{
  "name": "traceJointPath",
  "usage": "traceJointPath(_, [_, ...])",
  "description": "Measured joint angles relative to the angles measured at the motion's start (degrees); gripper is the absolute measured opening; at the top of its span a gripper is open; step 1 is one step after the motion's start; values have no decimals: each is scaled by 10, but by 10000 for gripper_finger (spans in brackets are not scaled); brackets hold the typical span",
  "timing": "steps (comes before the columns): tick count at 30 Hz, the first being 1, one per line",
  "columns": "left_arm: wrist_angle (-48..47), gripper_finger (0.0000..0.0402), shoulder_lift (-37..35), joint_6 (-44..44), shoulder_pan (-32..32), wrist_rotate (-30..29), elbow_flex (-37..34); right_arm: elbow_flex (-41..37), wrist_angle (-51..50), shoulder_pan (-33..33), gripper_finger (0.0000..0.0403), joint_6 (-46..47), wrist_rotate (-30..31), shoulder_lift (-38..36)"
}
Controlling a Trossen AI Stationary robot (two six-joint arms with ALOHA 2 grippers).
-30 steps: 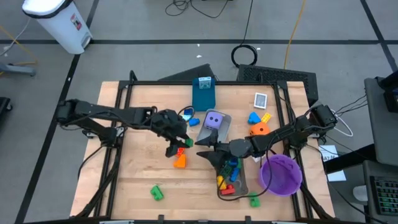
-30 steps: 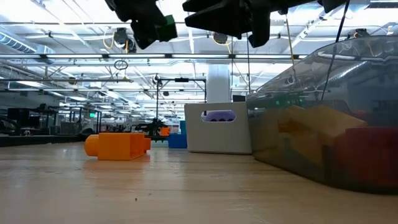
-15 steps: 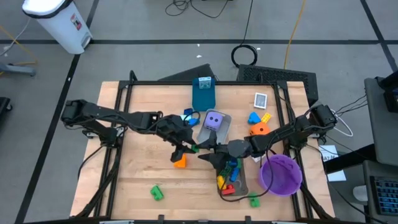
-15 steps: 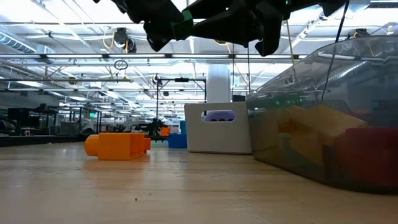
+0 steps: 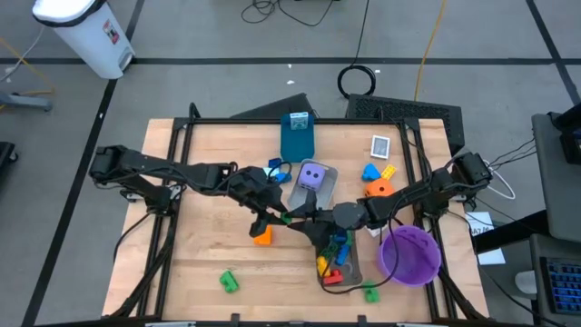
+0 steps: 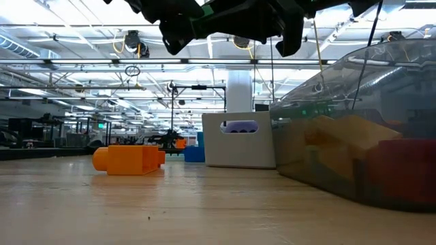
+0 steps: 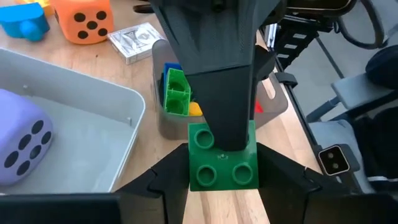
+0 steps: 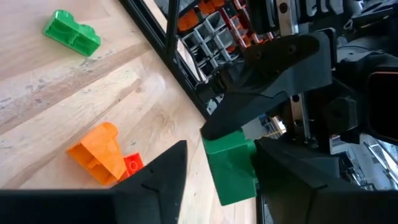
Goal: Pick & Place Toys
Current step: Put the dark green game piece into the black bin
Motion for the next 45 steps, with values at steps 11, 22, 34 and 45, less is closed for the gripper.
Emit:
traceJointPath(11, [19,167,0,-5,-12,11,0,0,11,1,87,-14,-5,0])
traceJointPath(22, [50,247,0,-9,-16,8,0,0,14,4,87,-8,12,0])
traceJointPath(34, [49,257,-63,87,-17,-46,0,0,0,40,85,-21,101,1])
traceJointPath(45, [-54,257,-139,133,-17,-158,1,-1,-76,92,85,35,214,1])
